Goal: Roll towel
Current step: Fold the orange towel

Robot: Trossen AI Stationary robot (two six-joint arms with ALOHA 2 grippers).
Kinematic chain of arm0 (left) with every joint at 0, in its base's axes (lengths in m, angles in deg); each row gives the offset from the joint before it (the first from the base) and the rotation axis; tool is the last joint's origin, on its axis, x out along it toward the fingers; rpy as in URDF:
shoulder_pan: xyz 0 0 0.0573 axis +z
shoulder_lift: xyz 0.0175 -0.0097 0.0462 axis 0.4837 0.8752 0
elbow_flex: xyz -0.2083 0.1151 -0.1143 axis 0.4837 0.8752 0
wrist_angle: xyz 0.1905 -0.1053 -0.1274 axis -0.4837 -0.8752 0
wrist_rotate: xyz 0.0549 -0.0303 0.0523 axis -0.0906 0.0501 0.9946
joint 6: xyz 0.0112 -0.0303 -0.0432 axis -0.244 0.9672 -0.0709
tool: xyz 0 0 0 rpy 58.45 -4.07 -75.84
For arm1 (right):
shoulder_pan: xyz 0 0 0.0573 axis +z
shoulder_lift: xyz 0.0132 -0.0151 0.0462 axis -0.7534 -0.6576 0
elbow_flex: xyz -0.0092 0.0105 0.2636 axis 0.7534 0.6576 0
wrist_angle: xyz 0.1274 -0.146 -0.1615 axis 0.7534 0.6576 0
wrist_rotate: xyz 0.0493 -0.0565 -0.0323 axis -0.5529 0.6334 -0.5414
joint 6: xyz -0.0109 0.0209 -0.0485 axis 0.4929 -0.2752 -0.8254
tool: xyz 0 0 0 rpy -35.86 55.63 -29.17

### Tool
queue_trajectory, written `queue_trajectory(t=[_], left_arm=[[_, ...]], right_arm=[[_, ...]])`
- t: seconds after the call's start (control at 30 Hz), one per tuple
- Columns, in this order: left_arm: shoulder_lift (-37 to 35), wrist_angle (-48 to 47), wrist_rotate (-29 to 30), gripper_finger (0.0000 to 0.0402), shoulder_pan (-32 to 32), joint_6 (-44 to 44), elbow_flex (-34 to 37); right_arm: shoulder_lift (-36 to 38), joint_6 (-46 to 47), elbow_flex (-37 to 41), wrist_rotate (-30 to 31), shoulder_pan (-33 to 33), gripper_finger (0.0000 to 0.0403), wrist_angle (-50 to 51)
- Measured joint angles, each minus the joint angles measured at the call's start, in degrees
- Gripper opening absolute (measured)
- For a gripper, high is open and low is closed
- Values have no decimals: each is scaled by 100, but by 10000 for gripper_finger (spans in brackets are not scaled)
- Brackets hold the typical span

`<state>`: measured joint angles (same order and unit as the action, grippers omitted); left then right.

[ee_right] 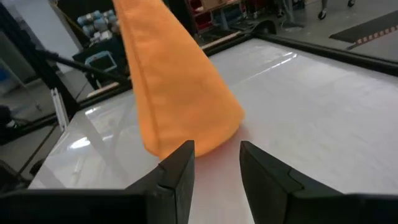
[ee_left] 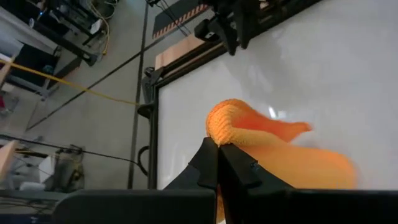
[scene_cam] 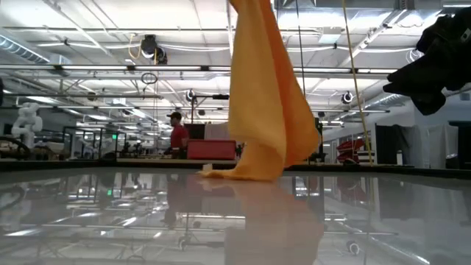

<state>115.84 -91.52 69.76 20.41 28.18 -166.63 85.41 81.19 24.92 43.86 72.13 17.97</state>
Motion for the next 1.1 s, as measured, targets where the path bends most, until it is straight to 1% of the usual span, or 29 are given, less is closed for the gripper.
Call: queue_trajectory(t=[0.13,0.27,0.47,0.57,0.7,0.9,1.1], left_arm=[[349,7,42,2,118,-39,-269],[621,4,134,3,191,-48,-541],[822,110,415,3,292,-47,-1034],[819,478,476,3,341,-50,-1073],[819,862,479,3,447,-52,-1075],[900,1128,492,3,654,-151,-1069],[974,1425,455,4,741,-152,-1071]], right_arm=[[-423,-7,0,-32,0,128,-83],[-1055,-211,0,-177,0,162,-497],[-2077,-824,0,-181,0,233,-1925],[-2581,-1072,0,-185,0,253,-2568],[-3307,-1247,0,-189,0,260,-3117],[-4435,-1267,1,-116,0,252,-3865],[-5423,-1327,2,757,-2,238,-4729]])
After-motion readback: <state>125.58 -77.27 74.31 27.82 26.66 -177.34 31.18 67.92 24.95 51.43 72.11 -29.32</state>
